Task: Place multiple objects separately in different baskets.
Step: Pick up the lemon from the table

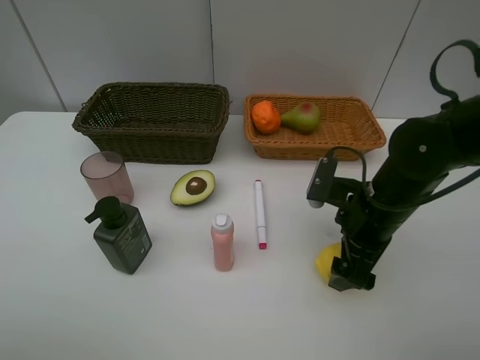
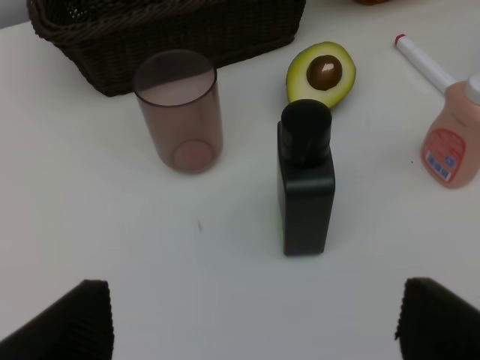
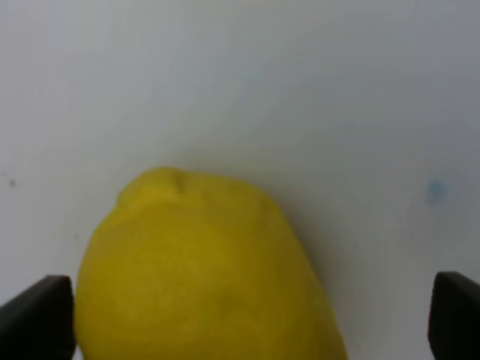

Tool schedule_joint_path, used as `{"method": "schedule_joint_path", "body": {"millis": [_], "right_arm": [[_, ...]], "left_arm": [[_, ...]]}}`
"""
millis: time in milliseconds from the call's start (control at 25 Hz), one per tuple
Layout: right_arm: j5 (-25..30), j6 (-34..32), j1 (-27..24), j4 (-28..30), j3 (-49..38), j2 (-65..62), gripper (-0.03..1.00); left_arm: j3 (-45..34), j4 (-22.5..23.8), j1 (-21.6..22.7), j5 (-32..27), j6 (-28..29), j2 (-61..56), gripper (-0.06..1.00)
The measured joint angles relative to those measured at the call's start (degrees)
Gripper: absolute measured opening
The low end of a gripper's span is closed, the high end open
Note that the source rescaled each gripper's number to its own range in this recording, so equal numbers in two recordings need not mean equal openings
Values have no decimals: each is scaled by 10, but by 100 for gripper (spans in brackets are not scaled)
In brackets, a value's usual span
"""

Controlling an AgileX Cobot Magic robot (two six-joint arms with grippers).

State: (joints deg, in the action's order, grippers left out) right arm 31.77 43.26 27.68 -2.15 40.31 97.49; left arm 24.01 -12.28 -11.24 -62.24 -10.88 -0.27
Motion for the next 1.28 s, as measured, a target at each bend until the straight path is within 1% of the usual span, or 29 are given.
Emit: {"method": "schedule_joint_path", "body": {"millis": [400, 480, 520, 560, 600, 640, 680, 720, 1280], "right_arm": [[-5, 0, 0, -8, 0, 11, 99], [-4, 0, 0, -8, 0, 11, 96], [-4, 0, 0, -8, 0, 11, 93], [-4, 0, 0, -8, 0, 11, 86], [-2, 0, 0, -7, 0, 11, 76], [0, 0, 0, -5, 0, 11, 64], [1, 0, 0, -1, 0, 11, 55], [1, -1, 0, 0, 0, 11, 57], [1, -1, 0, 3, 0, 11, 57]], "left_arm": [[0, 0, 0, 0, 0, 0, 100], [0, 0, 0, 0, 0, 0, 100], [0, 0, 0, 0, 0, 0, 100], [0, 0, 0, 0, 0, 0, 100], [0, 0, 0, 0, 0, 0, 100], [0, 0, 0, 0, 0, 0, 100], [0, 0, 0, 0, 0, 0, 100], [0, 0, 0, 0, 0, 0, 100], [0, 0, 0, 0, 0, 0, 100]]}}
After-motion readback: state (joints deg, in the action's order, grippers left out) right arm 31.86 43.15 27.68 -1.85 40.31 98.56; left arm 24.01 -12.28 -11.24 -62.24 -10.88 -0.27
